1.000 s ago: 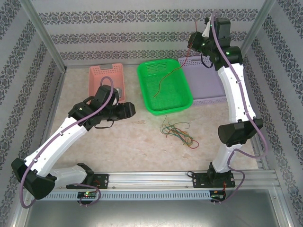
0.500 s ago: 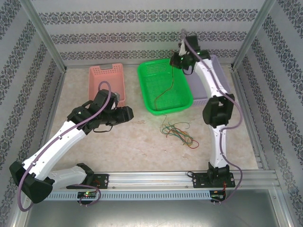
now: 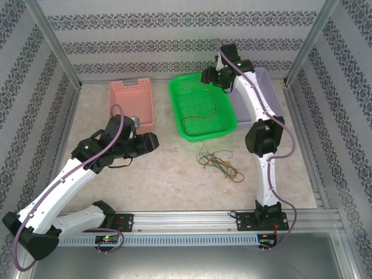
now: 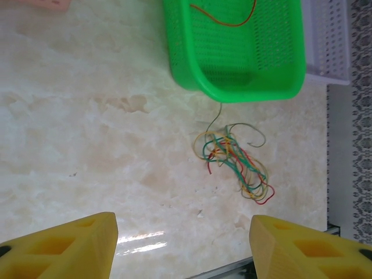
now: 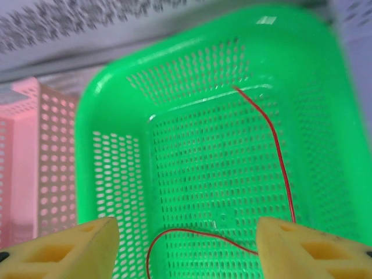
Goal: Untangle the cables
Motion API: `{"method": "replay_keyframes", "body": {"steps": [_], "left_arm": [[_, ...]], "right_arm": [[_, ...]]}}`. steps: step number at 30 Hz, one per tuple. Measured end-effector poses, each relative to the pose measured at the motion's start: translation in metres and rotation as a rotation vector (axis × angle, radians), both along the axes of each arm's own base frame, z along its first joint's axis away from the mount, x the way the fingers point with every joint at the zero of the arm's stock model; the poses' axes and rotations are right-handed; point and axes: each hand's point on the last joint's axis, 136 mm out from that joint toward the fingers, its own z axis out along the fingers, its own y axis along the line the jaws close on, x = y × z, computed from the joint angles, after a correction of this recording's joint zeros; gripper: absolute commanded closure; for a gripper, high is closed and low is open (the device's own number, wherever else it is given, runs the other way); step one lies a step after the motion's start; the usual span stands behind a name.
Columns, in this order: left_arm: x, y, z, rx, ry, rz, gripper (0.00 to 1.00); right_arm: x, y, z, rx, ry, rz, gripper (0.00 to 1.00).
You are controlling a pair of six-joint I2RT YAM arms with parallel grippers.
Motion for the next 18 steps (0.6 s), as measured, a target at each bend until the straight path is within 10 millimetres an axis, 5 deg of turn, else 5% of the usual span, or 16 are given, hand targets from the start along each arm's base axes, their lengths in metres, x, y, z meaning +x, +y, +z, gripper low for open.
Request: {"method": "replay_keyframes", "body": {"steps": [4,7,10,14,18], "left_arm": [[0.002,-0.007,-0.024,0.004,0.067,-0.010,0.40],[0.008,-0.018,-0.042,-0.008,0.105,-0.031,0.43],[0.012,-0.031,-0.060,-0.027,0.141,-0.060,0.47],[0.012,-0.048,-0.080,-0.052,0.171,-0.106,0.50],[0.011,-0.065,-0.089,-0.067,0.188,-0.149,0.51]], "right_arm": [[-0.055,-0.029,0.068,-0.055,-0.101,-0.073,0.44],[-0.116,-0.045,0.080,-0.066,-0.115,-0.137,0.54],[-0.190,-0.047,0.037,-0.033,-0.009,-0.185,0.57],[-0.283,-0.058,-0.068,-0.035,0.265,-0.267,0.49],[-0.333,-0.085,-0.133,-0.061,0.444,-0.380,0.47]]}}
